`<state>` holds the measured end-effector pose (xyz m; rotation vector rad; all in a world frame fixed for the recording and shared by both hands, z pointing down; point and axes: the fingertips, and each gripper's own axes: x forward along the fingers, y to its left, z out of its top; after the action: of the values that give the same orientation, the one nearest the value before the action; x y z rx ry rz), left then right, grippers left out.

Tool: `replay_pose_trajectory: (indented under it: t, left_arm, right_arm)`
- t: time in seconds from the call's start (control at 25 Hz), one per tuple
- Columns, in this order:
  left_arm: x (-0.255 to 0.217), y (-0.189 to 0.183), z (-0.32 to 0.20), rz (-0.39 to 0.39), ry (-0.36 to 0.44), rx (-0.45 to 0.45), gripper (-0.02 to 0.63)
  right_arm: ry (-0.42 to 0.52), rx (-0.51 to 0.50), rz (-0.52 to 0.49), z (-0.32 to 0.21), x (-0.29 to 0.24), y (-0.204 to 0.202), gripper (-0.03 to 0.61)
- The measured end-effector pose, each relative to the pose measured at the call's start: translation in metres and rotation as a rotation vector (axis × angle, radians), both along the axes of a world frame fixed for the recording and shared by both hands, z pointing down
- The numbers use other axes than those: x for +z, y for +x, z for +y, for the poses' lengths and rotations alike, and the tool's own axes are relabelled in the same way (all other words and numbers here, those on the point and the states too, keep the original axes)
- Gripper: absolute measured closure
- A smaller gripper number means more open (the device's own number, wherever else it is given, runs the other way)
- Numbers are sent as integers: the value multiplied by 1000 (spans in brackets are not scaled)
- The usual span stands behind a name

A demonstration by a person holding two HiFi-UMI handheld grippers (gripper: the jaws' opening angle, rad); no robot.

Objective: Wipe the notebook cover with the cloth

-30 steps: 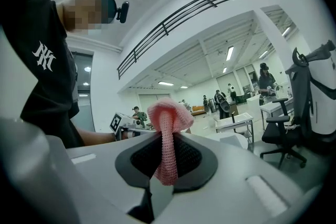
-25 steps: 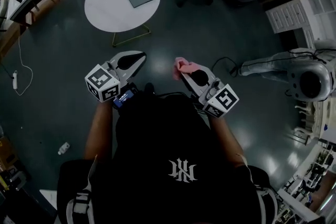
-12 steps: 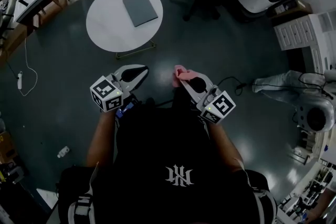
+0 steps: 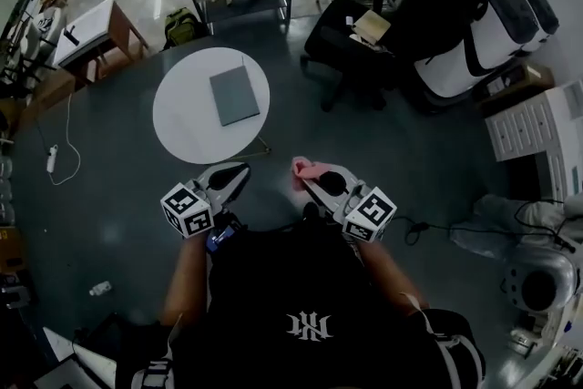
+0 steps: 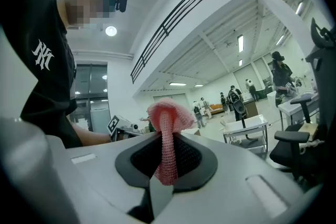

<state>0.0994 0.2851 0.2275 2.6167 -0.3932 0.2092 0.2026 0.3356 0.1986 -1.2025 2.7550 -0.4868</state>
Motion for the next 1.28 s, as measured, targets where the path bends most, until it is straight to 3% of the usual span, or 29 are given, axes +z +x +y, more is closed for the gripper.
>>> replay_pose_trajectory:
  t: [0.24, 0.44, 0.84, 1.28]
  left_arm:
    - [-7, 69, -11, -4, 7, -84, 611]
    - [10, 101, -20, -24, -39, -129, 611]
    - [48, 94, -96, -42, -83, -279, 611]
    - [68, 83, -234, -27, -129, -416, 611]
  right_arm:
    - [12, -69, 18, -11, -1, 78, 543]
    - [0, -88, 6, -29, 10, 118, 543]
    - [-32, -192, 34, -106, 28, 126, 543]
    - [-34, -357, 111, -271, 21, 106, 543]
